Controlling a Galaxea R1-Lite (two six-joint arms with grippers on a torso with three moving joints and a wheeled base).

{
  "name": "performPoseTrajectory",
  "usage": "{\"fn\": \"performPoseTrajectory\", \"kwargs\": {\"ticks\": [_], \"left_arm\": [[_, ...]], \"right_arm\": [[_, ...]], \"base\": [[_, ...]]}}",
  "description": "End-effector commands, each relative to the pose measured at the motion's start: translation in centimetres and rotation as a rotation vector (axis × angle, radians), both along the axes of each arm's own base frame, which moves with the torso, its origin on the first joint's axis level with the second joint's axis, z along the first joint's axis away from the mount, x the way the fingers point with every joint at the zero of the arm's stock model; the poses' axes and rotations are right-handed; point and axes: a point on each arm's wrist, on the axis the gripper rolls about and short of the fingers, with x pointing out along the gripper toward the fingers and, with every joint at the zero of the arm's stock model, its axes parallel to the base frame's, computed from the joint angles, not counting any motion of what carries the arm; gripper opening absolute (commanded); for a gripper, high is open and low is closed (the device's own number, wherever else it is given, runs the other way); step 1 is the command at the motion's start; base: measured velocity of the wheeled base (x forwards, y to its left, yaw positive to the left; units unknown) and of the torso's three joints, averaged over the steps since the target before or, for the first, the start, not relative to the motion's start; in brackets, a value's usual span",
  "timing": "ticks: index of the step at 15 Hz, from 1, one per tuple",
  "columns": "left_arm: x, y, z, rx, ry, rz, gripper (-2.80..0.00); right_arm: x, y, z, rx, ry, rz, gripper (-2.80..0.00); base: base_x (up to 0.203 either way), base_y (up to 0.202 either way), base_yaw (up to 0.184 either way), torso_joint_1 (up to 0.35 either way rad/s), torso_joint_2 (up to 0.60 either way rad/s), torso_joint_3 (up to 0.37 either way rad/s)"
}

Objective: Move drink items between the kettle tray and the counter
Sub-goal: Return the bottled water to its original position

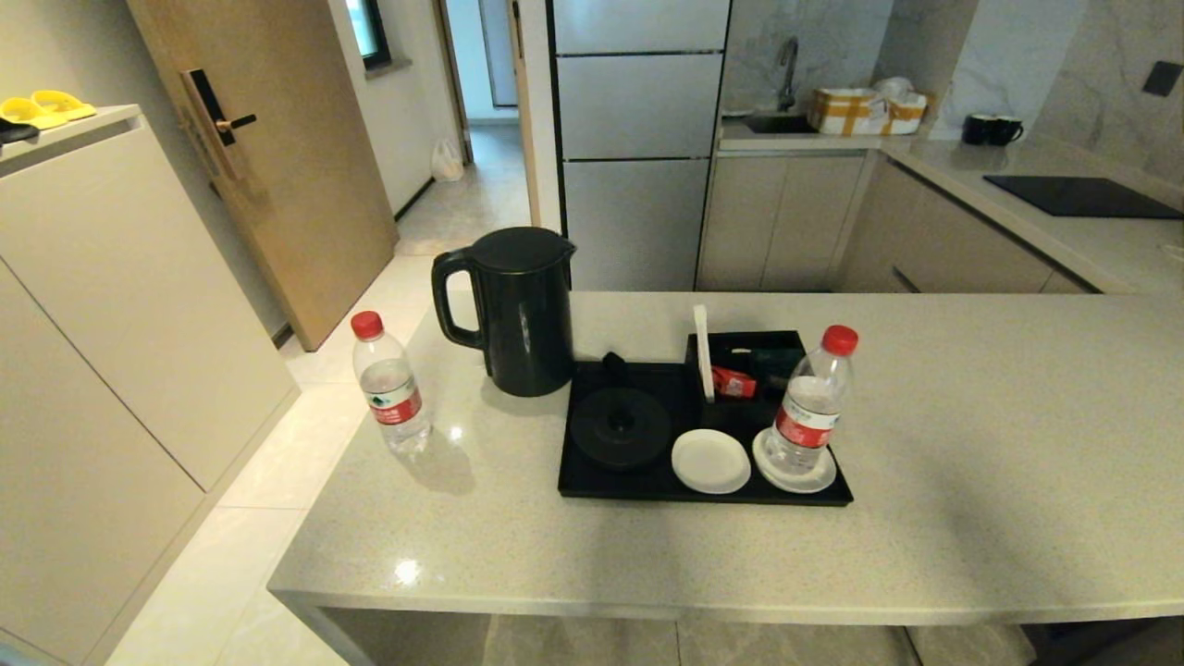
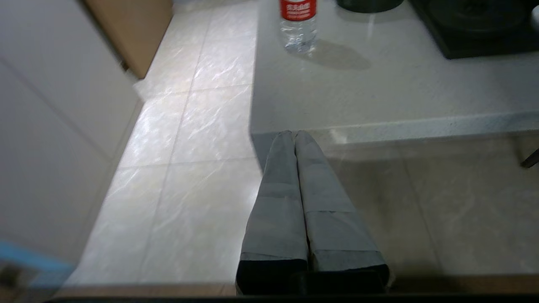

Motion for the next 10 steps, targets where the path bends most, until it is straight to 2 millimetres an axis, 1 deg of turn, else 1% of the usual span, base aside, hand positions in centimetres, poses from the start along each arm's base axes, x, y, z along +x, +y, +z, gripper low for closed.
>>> {"fn": "performPoseTrajectory", "kwargs": {"ticks": [1,10], "left_arm": [[0.56,-0.05,-0.89,-0.034,-0.045,-0.020,-2.80],[0.56,-0.02,-0.90,-0.055,-0.044,-0.007,-2.80]], "right_arm": [[-0.01,0.00,0.00,0.001,-0.002,0.001,-2.80],[-0.01,0.00,-0.02,0.001,-0.001,0.001,-2.80]], "base": [[0.000,0.000,0.000,0.000,0.00,0.000],[0.000,0.000,0.000,0.000,0.00,0.000]]}}
